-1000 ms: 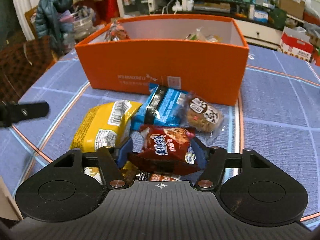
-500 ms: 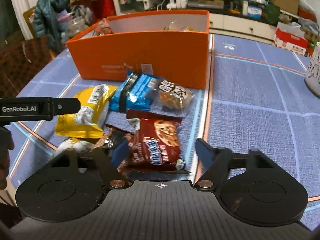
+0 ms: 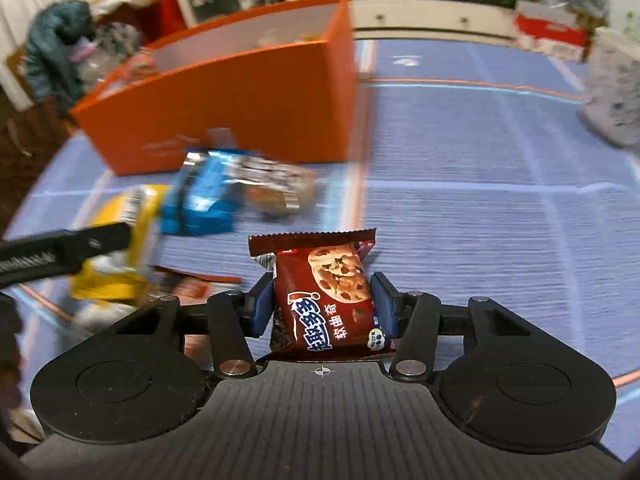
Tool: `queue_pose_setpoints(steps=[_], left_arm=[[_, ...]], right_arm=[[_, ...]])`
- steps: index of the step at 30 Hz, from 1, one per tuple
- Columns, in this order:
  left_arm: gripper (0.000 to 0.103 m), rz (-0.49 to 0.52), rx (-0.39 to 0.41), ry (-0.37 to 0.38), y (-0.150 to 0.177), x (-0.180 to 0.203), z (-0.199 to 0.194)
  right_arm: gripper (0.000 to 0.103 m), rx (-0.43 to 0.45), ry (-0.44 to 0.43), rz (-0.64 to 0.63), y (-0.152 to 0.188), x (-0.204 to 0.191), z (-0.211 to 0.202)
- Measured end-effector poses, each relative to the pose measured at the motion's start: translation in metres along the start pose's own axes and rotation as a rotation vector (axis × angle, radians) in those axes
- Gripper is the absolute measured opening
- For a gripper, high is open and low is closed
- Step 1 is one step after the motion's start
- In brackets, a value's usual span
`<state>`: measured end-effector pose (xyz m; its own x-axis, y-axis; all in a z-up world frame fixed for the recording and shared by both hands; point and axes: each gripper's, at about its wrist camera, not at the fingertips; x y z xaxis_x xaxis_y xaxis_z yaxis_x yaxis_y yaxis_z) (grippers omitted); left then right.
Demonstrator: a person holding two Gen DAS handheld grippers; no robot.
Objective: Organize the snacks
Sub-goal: 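Grasp the yellow chip bag with the left tool while the right grasps the chocolate cookie pack, then carry both packs over the orange box and open both tools to drop them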
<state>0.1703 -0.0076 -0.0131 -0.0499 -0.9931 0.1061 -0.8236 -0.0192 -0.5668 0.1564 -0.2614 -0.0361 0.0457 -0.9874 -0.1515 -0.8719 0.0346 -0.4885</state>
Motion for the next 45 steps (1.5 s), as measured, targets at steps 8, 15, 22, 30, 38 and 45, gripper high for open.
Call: queue_pose_setpoints(steps=[8,15,22,30,38,45], left_arm=[[0.087,-0.062,-0.071,0.021,-0.001,-0.008,0.022],[0.057,0.003,-0.053,0.000,-0.001,0.000,0.022],[0.047,0.034,-0.077,0.048,-0.001,-0.006,0.013],[0.047,0.155,0.036,-0.040,0.002,-0.007,-0.023],[0.047,0.127,0.035,-0.136,-0.008,-0.030,-0.025],[0.047,0.132,0.057,-0.143,-0.008,-0.030,-0.030]], right_arm=[[0.043,-0.006,0.074,-0.113,0.011,-0.013,-0.002],[0.045,0.001,0.073,-0.139,0.016,-0.016,-0.004],[0.037,-0.003,0.069,-0.119,0.013,-0.014,-0.004],[0.036,0.058,0.095,-0.097,0.007,-0.015,-0.016],[0.036,0.172,0.086,-0.076,0.001,-0.037,-0.037],[0.036,0.210,0.080,-0.108,0.002,-0.054,-0.043]])
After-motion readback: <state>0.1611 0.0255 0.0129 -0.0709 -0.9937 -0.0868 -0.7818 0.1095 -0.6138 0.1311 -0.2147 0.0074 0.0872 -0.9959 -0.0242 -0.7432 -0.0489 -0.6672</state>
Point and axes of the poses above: each gripper's, at about its wrist camera, not at the fingertips, and z roughly the way its jaws point, x to its right, y to its underside, and after that the axes turned 9 degrees about -x, right-handed
